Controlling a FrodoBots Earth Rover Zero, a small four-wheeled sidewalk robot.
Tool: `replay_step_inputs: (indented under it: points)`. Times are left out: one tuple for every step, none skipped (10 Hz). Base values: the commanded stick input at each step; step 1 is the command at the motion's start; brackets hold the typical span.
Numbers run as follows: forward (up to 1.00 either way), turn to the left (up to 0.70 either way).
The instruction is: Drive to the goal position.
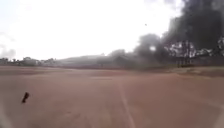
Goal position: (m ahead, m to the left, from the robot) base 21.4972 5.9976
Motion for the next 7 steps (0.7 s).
replay_step_inputs:
  points:
    - [0.70,-0.35]
    - [0.70,-0.35]
    - [0.70,-0.12]
    - [0.70,0.00]
    - [0.70,0.00]
    - [0.70,0.00]
    - [0.70,0.00]
